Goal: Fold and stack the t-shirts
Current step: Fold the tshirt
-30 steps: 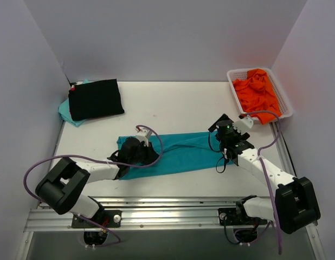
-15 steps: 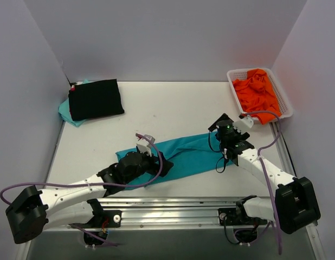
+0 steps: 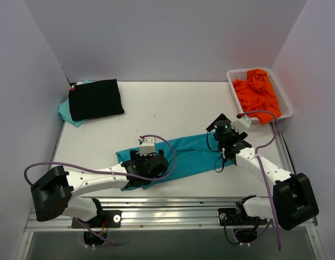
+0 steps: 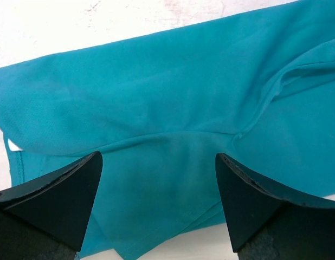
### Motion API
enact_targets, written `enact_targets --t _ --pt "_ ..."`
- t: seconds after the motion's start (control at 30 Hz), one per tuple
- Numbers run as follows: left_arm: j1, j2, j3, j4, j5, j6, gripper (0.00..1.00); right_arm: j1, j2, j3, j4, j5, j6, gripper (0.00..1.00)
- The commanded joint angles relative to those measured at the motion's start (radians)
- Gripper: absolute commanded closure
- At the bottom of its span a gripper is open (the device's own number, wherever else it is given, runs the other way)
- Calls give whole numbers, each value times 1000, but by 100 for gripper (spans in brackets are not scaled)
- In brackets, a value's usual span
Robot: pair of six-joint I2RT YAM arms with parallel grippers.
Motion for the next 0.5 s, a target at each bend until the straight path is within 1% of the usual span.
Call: enact_targets --t 0.0,0.1,0.17,0.27,0.4,0.43,0.47 --pt "-9 -19 -6 -74 -77 -104 6 14 24 17 3 25 -7 2" --pt "-17 -86 -81 -63 -93 -174 6 14 21 14 6 34 -10 2" --pt "-17 -120 -113 -114 -131 -248 6 14 17 5 17 33 -11 2" --pt "-13 -218 -185 -141 -169 -337 6 14 32 14 23 31 -11 2" --pt "4 -330 -251 -161 -223 -389 6 15 61 24 27 25 -11 2" --pt "12 -353 -285 -141 -226 -372 6 15 69 24 29 24 -12 2" --pt "32 -385 -300 -77 -226 -339 6 14 72 25 29 22 -14 2"
